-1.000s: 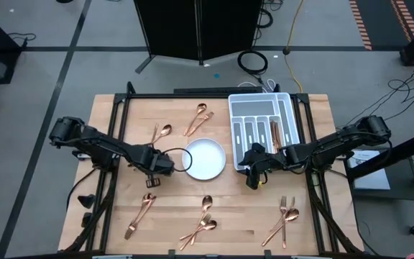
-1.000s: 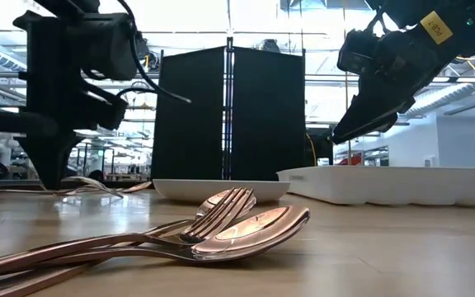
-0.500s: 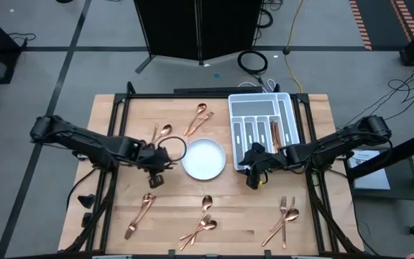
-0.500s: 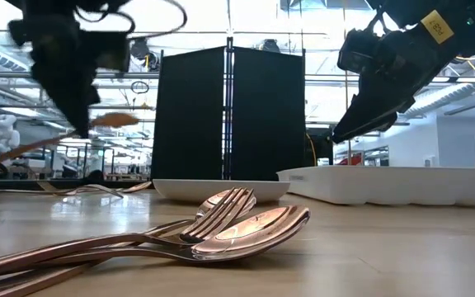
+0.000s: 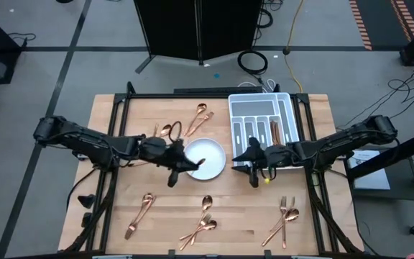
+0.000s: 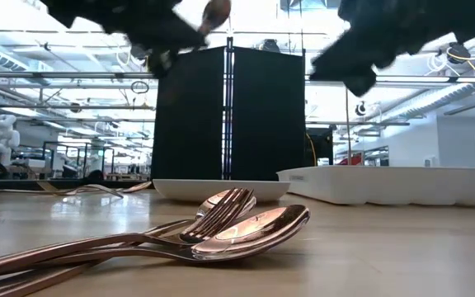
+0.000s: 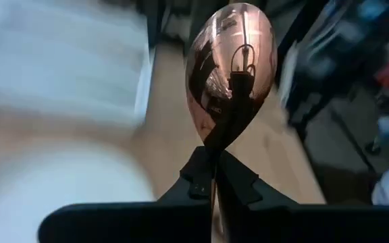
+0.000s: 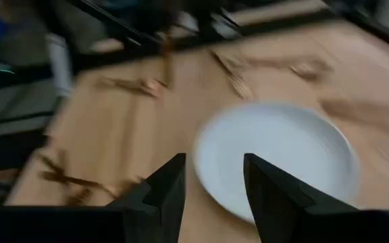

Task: Sort silverware
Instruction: Put the spoon in the silverware tray

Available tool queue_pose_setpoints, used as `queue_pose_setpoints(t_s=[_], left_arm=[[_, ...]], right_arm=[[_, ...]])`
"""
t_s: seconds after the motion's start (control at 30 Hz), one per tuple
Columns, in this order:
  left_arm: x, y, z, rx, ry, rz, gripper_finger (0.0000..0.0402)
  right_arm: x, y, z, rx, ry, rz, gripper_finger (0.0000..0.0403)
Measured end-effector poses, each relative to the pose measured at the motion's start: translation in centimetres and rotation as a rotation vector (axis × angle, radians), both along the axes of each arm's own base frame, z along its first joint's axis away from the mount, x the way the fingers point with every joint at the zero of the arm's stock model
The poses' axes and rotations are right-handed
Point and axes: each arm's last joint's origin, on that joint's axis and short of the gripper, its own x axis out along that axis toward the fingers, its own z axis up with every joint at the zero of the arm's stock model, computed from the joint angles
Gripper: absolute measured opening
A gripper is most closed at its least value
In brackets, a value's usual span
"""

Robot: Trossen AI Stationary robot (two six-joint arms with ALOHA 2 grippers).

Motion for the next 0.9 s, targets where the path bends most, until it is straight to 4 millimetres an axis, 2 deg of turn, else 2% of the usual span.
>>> queue_pose_setpoints(t_s=[0.23, 0.37, 0.57, 0.9], left_arm=[[2.3, 0.5, 2.2, 0.157, -0.464, -0.134, 0.0001], [3.3, 0.7, 2.0, 0.171, -0.618, -0.213, 0.0001], [5.3, 1.0, 0.1, 0.153, -0.651, -0.22, 0.0001], [8.3, 0.8, 0.2, 0.153, -0.681, -0.279, 0.0001]], right_arm=[[0.6, 0.7, 2.6, -0.022, -0.281, 0.213, 0.0139], [0.6, 0.7, 3.2, -0.058, -0.34, 0.227, 0.0139], [1.0, 0.5, 3.6, -0.051, -0.418, 0.215, 0.0139], [2.5, -0.5, 2.2, 0.005, -0.401, 0.197, 0.0164]])
